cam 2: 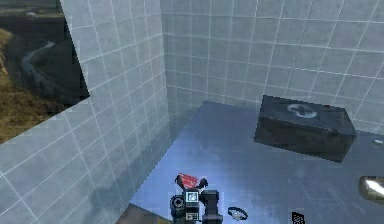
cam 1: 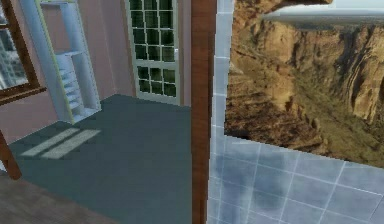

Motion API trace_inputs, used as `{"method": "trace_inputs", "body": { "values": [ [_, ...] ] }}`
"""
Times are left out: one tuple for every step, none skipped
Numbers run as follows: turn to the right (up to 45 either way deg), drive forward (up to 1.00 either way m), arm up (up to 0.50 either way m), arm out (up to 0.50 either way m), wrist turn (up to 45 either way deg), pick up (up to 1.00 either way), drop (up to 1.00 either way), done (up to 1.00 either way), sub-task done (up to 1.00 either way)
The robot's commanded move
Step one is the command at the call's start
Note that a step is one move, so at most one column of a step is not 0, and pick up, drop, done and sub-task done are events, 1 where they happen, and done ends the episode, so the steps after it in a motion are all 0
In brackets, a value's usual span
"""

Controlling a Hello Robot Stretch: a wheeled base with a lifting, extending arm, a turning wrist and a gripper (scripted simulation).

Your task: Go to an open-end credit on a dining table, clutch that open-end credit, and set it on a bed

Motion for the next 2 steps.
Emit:
{"method": "trace_inputs", "body": {
  "values": [
    [0.0, 0.0, 0.32, 0.0, 0.0, 0.0, 0.0, 0.0, 0.0],
    [0.0, 0.0, 0.0, 0.0, -45.0, 0.0, 0.0, 0.0, 0.0]
  ]
}}
